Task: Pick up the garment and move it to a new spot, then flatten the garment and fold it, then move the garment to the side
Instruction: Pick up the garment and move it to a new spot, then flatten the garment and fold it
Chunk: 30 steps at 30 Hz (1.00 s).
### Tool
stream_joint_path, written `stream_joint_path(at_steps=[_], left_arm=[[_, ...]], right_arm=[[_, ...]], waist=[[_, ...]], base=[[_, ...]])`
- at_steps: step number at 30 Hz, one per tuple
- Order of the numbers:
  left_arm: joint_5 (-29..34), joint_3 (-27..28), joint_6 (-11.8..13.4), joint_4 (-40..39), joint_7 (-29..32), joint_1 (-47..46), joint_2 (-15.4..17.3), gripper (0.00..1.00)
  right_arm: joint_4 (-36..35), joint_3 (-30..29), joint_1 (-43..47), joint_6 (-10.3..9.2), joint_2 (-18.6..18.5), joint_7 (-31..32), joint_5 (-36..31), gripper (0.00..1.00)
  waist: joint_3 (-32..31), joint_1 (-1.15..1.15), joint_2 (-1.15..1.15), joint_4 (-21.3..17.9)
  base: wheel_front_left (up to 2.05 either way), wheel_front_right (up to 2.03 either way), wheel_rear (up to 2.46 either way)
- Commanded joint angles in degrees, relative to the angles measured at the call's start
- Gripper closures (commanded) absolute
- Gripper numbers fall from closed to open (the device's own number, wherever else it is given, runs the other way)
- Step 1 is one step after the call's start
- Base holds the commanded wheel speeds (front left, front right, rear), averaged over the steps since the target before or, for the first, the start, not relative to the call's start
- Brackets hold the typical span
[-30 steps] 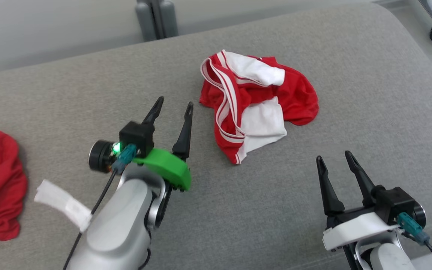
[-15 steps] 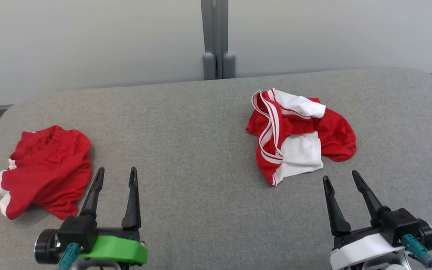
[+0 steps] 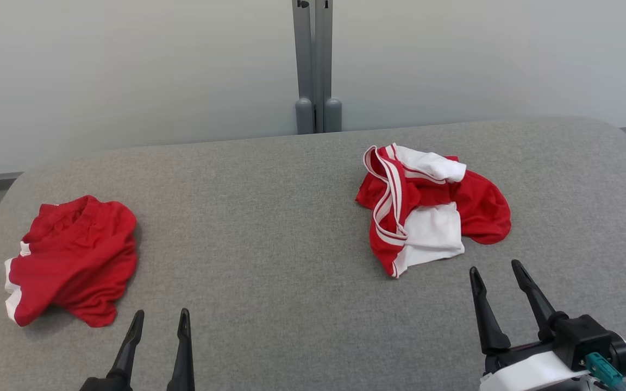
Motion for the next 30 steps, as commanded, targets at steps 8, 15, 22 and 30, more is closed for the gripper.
stream_joint_path(at_steps=[8, 15, 22, 30], left_arm=[[-1.84, 0.29, 1.07, -0.74, -0.02, -0.51, -0.04, 0.0], [-1.38, 0.63, 1.46, -0.44, -0.01, -1.03, -0.04, 0.0], [-0.81, 0.26, 2.06, -0.26, -0.02, -1.45, -0.04, 0.0], [-0.61, -0.49, 2.63, -0.1, -0.02, -1.89, -0.04, 0.0]], right_arm=[[0.0, -0.31, -0.11, 0.01, -0.13, 0.03, 0.04, 0.0], [0.2, -0.15, -0.5, 0.01, -0.13, 0.03, 0.61, 0.0], [0.37, -0.21, -0.68, 0.01, -0.13, 0.03, 0.49, 0.0], [0.49, -0.89, -0.65, 0.01, -0.13, 0.03, 0.49, 0.0]], waist=[[0.04, 0.0, 0.0, -0.53], [0.14, 0.0, 0.0, -0.76], [0.27, 0.0, 0.0, -0.86], [0.44, 0.0, 0.0, -0.75]], base=[[0.0, 0.0, 0.0], [0.0, 0.0, 0.0], [0.0, 0.0, 0.0], [0.0, 0.0, 0.0]])
